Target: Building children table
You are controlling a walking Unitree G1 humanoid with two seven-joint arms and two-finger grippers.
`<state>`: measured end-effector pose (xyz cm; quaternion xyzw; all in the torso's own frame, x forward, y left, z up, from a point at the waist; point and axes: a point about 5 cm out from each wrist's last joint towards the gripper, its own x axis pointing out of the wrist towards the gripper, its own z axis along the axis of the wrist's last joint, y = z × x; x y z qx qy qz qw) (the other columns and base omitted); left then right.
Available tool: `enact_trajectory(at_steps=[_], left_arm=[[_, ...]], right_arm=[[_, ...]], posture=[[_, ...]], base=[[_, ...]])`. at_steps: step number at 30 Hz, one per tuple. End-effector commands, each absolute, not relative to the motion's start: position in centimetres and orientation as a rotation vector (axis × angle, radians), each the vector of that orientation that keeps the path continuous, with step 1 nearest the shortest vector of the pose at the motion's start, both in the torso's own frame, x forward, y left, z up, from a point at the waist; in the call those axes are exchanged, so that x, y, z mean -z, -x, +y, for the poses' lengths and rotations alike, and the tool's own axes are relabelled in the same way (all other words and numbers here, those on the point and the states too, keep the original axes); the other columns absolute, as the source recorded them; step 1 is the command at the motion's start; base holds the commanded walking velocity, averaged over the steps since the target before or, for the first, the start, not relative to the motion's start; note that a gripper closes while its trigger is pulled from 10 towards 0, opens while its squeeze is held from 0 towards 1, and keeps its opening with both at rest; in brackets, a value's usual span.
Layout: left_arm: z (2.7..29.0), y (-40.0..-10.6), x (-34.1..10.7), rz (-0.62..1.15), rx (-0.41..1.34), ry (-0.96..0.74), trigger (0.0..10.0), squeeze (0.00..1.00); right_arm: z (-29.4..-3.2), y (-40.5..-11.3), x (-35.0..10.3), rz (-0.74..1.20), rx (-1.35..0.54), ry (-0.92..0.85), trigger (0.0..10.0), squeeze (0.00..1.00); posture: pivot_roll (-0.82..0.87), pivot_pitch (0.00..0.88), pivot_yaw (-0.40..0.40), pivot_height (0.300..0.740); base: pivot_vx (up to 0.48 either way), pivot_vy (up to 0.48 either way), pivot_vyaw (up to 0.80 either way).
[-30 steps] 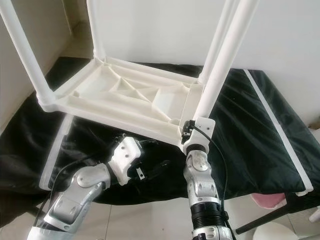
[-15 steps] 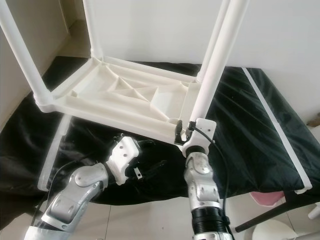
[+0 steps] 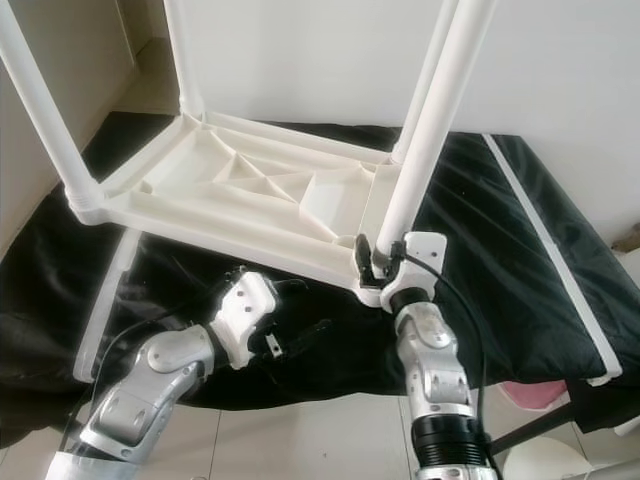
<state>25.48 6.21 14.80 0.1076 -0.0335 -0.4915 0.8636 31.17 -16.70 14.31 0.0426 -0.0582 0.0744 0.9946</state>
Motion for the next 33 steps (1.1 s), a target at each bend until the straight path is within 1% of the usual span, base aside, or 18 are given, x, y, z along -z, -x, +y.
enact_trajectory(at_steps=[1, 5, 8, 9, 10, 11, 21, 25, 26, 27, 28, 29, 33], left_arm=[[6.2, -25.5, -15.1, -0.078, 1.016, -0.219, 10.0, 0.0], [6.3, -25.7, -15.2, -0.077, 1.023, -0.222, 10.0, 0.0], [6.3, -25.8, -15.3, -0.077, 1.027, -0.223, 10.0, 0.0], [6.3, -25.8, -15.3, -0.077, 1.029, -0.224, 10.0, 0.0], [6.3, -25.8, -15.3, -0.078, 1.031, -0.227, 10.0, 0.0], [6.3, -25.7, -15.3, -0.078, 1.033, -0.228, 10.0, 0.0], [6.7, -25.8, -15.4, -0.073, 1.032, -0.221, 10.0, 0.0], [6.7, -25.9, -15.5, -0.074, 1.036, -0.229, 10.0, 0.0], [6.7, -25.9, -15.6, -0.076, 1.038, -0.233, 10.0, 0.0], [6.7, -25.9, -15.6, -0.076, 1.038, -0.233, 10.0, 0.0], [6.7, -25.9, -15.6, -0.076, 1.039, -0.237, 10.0, 0.0], [6.7, -25.9, -15.6, -0.075, 1.039, -0.239, 10.0, 0.0], [6.8, -25.8, -15.5, -0.071, 1.037, -0.24, 10.0, 0.0]], right_arm=[[-17.2, -31.4, -14.1, -0.112, -0.173, -0.08, 10.0, 1.0], [-18.0, -32.1, -13.9, -0.081, -0.294, -0.004, 10.0, 1.0], [-18.1, -32.4, -13.9, -0.067, -0.331, 0.02, 10.0, 1.0], [-18.2, -32.6, -13.9, -0.065, -0.344, 0.043, 10.0, 0.94], [-18.2, -32.6, -13.9, -0.059, -0.358, 0.045, 10.0, 0.37], [-18.3, -32.7, -13.9, -0.052, -0.376, 0.037, 10.0, 0.0], [-17.6, -33.1, -13.2, -0.008, -0.554, 0.103, 10.0, 0.0], [-17.4, -33.2, -13.1, 0.0, -0.588, 0.118, 10.0, 0.0], [-17.4, -33.3, -13.1, 0.003, -0.597, 0.128, 7.8, 0.0], [-17.4, -33.3, -13.1, 0.003, -0.597, 0.128, 7.8, 0.0], [-17.5, -33.4, -13.0, 0.002, -0.599, 0.131, 3.7, 0.0], [-17.7, -33.4, -13.0, 0.005, -0.595, 0.133, 0.0, 0.0], [-18.2, -33.3, -12.7, 0.012, -0.584, 0.133, 0.0, 0.0]], posture=[[0.04, 0.047, -0.062, 0.74], [0.04, 0.047, -0.054, 0.74], [0.04, 0.045, -0.047, 0.74], [0.04, 0.045, -0.047, 0.74], [0.04, 0.044, -0.045, 0.74], [0.04, 0.044, -0.045, 0.74], [0.05, 0.041, -0.027, 0.74], [0.05, 0.04, -0.028, 0.74], [0.05, 0.04, -0.028, 0.74], [0.05, 0.04, -0.028, 0.74], [0.06, 0.043, -0.024, 0.74], [0.06, 0.045, -0.026, 0.74], [0.06, 0.046, -0.025, 0.74]], base=[[0.0, 0.0, 0.0], [0.0, 0.0, 0.0], [0.0, 0.0, 0.0], [0.0, 0.0, 0.0], [0.0, 0.0, 0.0], [0.0, 0.0, 0.0], [0.0, 0.0, 0.0], [0.0, 0.0, 0.0], [0.0, 0.0, 0.0], [0.0, 0.0, 0.0], [0.0, 0.0, 0.0], [0.0, 0.0, 0.0], [0.0, 0.0, 0.0]])
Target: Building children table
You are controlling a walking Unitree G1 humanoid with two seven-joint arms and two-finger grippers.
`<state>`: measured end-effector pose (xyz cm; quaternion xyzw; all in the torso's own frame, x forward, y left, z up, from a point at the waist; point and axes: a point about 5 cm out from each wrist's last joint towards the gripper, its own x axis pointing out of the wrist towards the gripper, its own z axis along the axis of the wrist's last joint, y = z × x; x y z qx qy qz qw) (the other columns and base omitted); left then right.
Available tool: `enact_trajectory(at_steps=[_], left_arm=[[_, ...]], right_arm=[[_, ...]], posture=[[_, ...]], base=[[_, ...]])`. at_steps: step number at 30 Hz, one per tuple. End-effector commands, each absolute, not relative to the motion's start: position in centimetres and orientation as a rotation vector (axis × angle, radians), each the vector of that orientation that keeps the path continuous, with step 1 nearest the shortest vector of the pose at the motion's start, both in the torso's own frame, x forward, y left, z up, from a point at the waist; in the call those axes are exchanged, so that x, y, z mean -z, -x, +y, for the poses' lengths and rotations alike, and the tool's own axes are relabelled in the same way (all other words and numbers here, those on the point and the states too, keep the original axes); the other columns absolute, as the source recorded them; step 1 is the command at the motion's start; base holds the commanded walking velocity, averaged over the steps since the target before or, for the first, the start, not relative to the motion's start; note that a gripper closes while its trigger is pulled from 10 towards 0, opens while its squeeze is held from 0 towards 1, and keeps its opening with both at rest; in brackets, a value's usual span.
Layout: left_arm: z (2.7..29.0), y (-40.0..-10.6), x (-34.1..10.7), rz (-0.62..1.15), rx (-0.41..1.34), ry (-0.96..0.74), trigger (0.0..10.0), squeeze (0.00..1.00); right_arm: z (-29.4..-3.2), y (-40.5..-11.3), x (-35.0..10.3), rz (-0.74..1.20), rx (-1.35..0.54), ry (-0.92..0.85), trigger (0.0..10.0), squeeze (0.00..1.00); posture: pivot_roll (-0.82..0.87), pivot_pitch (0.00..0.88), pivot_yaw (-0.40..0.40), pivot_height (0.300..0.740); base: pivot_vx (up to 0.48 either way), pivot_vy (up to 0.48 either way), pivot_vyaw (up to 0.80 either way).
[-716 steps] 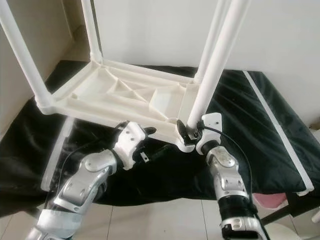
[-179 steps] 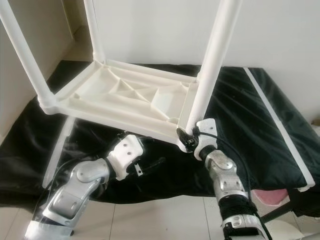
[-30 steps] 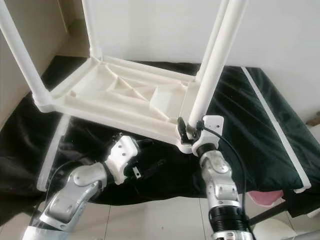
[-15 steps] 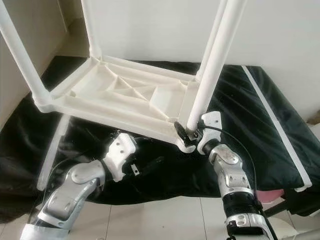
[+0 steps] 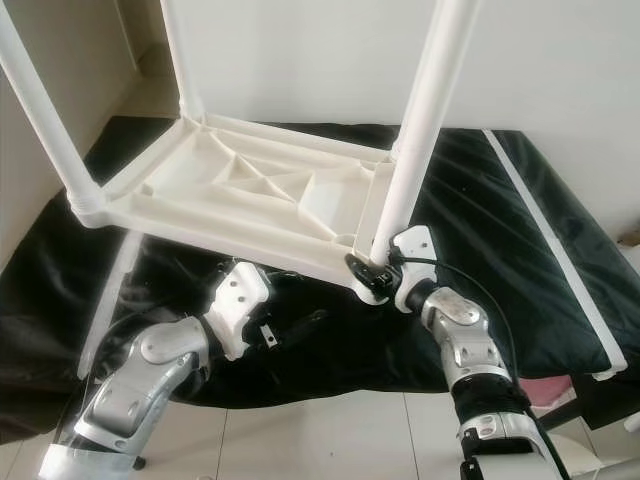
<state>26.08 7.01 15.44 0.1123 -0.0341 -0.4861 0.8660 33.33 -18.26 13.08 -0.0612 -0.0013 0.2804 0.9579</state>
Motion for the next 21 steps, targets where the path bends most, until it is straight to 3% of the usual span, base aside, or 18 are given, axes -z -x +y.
enact_trajectory(at_steps=[1, 5, 6, 7, 12, 21], left_arm=[[6.9, -25.7, -15.5, -0.069, 1.036, -0.239, 10.0, 0.0], [6.9, -25.6, -15.4, -0.063, 1.037, -0.236, 10.0, 0.0], [6.9, -25.6, -15.4, -0.061, 1.038, -0.235, 10.0, 0.0], [6.9, -25.5, -15.4, -0.061, 1.039, -0.234, 10.0, 0.0], [6.8, -25.5, -15.4, -0.059, 1.042, -0.23, 10.0, 0.0], [6.8, -25.7, -14.9, -0.039, 1.017, -0.236, 10.0, 0.0]], right_arm=[[-18.3, -33.1, -12.4, 0.023, -0.572, 0.121, 0.0, 0.0], [-18.5, -32.8, -11.9, 0.037, -0.558, 0.111, 0.0, 0.0], [-18.6, -32.8, -11.8, 0.038, -0.541, 0.113, 3.8, 0.0], [-18.6, -32.8, -11.7, 0.042, -0.524, 0.111, 10.0, 0.0], [-18.8, -32.9, -11.5, 0.051, -0.456, 0.102, 10.0, 0.0], [-18.4, -32.7, -10.3, 0.14, -0.134, 0.038, 10.0, 0.0]], posture=[[0.06, 0.049, -0.024, 0.74], [0.06, 0.053, -0.024, 0.74], [0.06, 0.055, -0.023, 0.74], [0.06, 0.055, -0.023, 0.74], [0.06, 0.055, -0.023, 0.74], [0.04, 0.061, -0.024, 0.74]], base=[[0.0, 0.0, 0.0], [0.0, 0.0, 0.0], [0.0, 0.0, 0.0], [0.0, 0.0, 0.0], [0.0, 0.0, 0.0], [0.0, 0.0, 0.0]])
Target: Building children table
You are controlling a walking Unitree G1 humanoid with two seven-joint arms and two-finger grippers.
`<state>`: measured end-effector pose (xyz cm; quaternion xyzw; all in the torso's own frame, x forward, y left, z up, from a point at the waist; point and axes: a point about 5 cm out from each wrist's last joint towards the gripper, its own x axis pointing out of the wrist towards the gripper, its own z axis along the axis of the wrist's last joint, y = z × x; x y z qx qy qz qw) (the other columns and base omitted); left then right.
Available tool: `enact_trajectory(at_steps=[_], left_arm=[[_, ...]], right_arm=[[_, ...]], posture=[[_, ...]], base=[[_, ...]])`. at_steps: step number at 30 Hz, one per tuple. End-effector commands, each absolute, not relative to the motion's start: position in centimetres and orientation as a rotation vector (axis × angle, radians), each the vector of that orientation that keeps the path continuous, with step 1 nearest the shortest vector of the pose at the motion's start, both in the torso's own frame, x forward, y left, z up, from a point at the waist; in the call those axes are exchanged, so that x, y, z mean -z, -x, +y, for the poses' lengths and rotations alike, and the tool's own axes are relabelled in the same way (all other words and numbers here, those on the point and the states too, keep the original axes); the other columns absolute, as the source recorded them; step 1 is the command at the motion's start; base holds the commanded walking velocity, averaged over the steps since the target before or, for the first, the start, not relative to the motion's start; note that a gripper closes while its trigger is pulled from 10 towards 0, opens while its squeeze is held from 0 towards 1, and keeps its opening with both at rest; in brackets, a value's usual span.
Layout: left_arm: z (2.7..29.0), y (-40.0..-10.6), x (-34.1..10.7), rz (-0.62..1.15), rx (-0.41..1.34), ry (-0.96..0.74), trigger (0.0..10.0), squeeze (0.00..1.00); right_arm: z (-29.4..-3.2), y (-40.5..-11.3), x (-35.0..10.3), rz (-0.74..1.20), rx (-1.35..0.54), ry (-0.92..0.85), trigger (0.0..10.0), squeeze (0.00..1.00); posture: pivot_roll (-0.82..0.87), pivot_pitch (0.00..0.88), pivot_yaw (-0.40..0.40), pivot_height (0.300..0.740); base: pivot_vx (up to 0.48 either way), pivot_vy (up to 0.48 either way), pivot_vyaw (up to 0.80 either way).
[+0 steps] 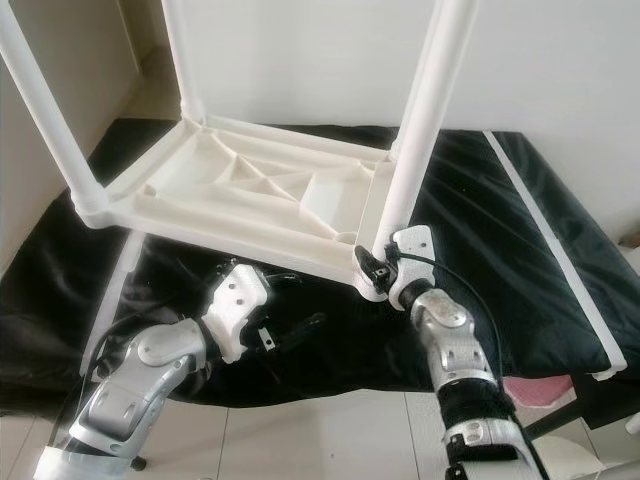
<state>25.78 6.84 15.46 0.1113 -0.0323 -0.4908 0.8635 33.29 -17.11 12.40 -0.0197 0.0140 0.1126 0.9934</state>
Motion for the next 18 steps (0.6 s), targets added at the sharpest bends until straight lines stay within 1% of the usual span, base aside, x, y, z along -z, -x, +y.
enact_trajectory(at_steps=[1, 3, 7, 9, 10, 13, 18], left_arm=[[6.8, -25.7, -14.9, -0.041, 1.017, -0.234, 10.0, 0.0], [6.7, -25.8, -15.0, -0.045, 1.014, -0.238, 10.0, 0.0], [6.7, -25.9, -15.0, -0.048, 1.008, -0.238, 10.0, 0.0], [6.5, -26.0, -15.1, -0.053, 1.003, -0.234, 10.0, 0.0], [6.5, -26.0, -15.1, -0.053, 1.003, -0.234, 10.0, 0.0], [5.6, -26.0, -15.6, -0.074, 1.012, -0.191, 10.0, 0.0], [4.6, -25.8, -16.2, -0.099, 1.03, -0.177, 10.0, 0.0]], right_arm=[[-18.2, -32.5, -10.0, 0.145, -0.077, 0.019, 10.0, 0.0], [-17.8, -32.1, -9.6, 0.151, 0.027, 0.008, 10.0, 0.0], [-17.3, -31.8, -9.3, 0.155, 0.121, -0.017, 10.0, 0.0], [-16.9, -31.4, -9.0, 0.158, 0.243, -0.059, 10.0, 0.0], [-16.9, -31.4, -9.0, 0.158, 0.243, -0.059, 10.0, 0.0], [-16.1, -31.0, -8.9, 0.169, 0.365, -0.094, 10.0, 0.0], [-16.0, -31.5, -10.0, 0.122, 0.395, -0.121, 10.0, 0.0]], posture=[[0.04, 0.063, -0.027, 0.74], [0.04, 0.063, -0.032, 0.74], [0.04, 0.059, -0.037, 0.74], [0.04, 0.058, -0.038, 0.74], [0.04, 0.058, -0.038, 0.74], [0.05, 0.064, -0.042, 0.74], [0.05, 0.052, -0.044, 0.74]], base=[[0.0, 0.0, 0.0], [0.0, 0.0, 0.0], [0.0, 0.0, 0.0], [0.0, 0.0, 0.0], [0.0, 0.0, 0.0], [0.0, 0.0, 0.0], [0.0, 0.0, 0.0]])
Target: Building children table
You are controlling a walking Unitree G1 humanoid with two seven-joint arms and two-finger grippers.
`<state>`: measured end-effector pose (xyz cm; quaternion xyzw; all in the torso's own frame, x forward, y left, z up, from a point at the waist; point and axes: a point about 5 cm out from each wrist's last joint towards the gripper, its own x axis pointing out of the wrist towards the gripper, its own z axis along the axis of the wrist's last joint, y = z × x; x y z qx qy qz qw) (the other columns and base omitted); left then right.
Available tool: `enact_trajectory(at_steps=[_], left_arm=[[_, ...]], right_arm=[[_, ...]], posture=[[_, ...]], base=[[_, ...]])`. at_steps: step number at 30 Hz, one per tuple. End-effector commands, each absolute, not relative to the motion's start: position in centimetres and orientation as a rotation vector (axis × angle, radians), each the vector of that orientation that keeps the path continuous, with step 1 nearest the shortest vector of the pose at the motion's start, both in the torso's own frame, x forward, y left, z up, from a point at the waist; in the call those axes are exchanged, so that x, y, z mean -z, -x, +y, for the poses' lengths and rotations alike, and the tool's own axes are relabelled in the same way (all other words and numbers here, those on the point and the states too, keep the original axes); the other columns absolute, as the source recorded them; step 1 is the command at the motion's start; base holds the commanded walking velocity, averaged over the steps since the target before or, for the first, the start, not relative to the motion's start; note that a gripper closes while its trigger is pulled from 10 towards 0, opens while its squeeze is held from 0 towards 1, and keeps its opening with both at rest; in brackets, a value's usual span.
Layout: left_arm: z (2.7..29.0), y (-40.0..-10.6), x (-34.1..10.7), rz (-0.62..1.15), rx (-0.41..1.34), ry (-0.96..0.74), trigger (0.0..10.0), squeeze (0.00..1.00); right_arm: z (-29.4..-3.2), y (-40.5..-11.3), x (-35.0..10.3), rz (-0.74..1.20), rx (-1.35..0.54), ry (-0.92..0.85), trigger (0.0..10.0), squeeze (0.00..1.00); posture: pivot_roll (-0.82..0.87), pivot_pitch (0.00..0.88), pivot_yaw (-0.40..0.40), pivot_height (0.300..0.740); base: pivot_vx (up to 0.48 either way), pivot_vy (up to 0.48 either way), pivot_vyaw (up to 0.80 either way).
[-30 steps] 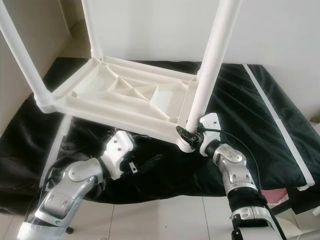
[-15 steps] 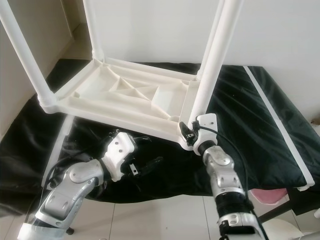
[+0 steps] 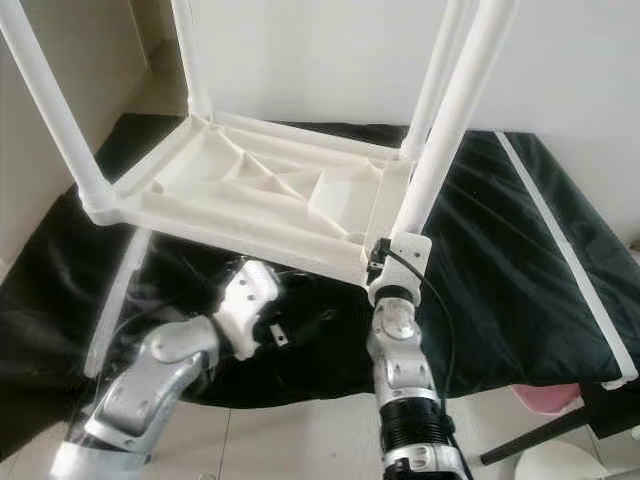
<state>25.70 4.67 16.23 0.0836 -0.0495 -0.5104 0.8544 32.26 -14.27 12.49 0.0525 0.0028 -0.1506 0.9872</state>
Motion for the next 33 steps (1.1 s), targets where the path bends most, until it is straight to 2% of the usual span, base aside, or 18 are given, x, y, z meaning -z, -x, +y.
enact_trajectory(at_steps=[1, 11, 12, 13, 14, 24, 25, 26, 27, 32, 33], left_arm=[[4.6, -25.8, -16.2, -0.099, 1.03, -0.177, 10.0, 0.0], [6.0, -26.3, -15.7, -0.083, 0.962, -0.195, 10.0, 0.0], [6.0, -26.3, -15.7, -0.081, 0.962, -0.199, 10.0, 0.0], [6.0, -26.3, -15.7, -0.081, 0.962, -0.199, 10.0, 0.0], [5.9, -26.3, -15.6, -0.08, 0.96, -0.205, 10.0, 0.0], [5.6, -26.2, -15.6, -0.079, 0.962, -0.191, 10.0, 0.0], [5.9, -26.4, -15.6, -0.079, 0.957, -0.182, 10.0, 0.0], [5.9, -26.4, -15.6, -0.079, 0.957, -0.182, 10.0, 0.0], [5.9, -26.4, -15.6, -0.077, 0.962, -0.21, 10.0, 0.0], [5.9, -26.4, -15.6, -0.077, 0.976, -0.212, 10.0, 0.0], [5.8, -26.4, -15.5, -0.073, 0.99, -0.222, 10.0, 0.0]], right_arm=[[-16.0, -31.5, -10.0, 0.122, 0.395, -0.121, 10.0, 0.0], [-16.8, -31.6, -11.1, 0.066, 0.435, -0.069, 10.0, 0.0], [-16.9, -31.7, -11.4, 0.045, 0.418, -0.071, 10.0, 0.47], [-16.9, -31.7, -11.4, 0.045, 0.418, -0.071, 10.0, 0.47], [-16.9, -31.8, -11.7, 0.02, 0.394, -0.085, 10.0, 1.0], [-18.2, -32.3, -13.8, -0.108, 0.16, -0.071, 10.0, 1.0], [-18.6, -32.3, -13.6, -0.09, 0.082, -0.055, 10.0, 0.71], [-18.6, -32.3, -13.6, -0.09, 0.082, -0.055, 10.0, 0.71], [-19.0, -32.3, -13.5, -0.083, 0.021, -0.04, 10.0, 0.0], [-19.9, -32.6, -13.3, -0.066, -0.085, 0.013, 10.0, 0.0], [-19.9, -32.8, -13.3, -0.056, -0.158, 0.03, 10.0, 0.0]], posture=[[0.05, 0.052, -0.044, 0.74], [0.05, 0.062, -0.063, 0.74], [0.05, 0.068, -0.075, 0.74], [0.05, 0.068, -0.075, 0.74], [0.05, 0.059, -0.078, 0.74], [0.04, 0.063, -0.083, 0.74], [0.04, 0.066, -0.079, 0.74], [0.04, 0.066, -0.079, 0.74], [0.04, 0.062, -0.074, 0.74], [0.03, 0.06, -0.055, 0.74], [0.03, 0.06, -0.059, 0.74]], base=[[0.0, 0.0, 0.0], [0.0, 0.0, 0.0], [0.0, 0.0, 0.0], [0.0, 0.0, 0.0], [0.0, 0.0, 0.0], [0.0, 0.0, 0.0], [0.0, 0.0, 0.0], [0.0, 0.0, 0.0], [0.0, 0.0, 0.0], [0.0, 0.0, 0.0], [0.0, 0.0, 0.0]])
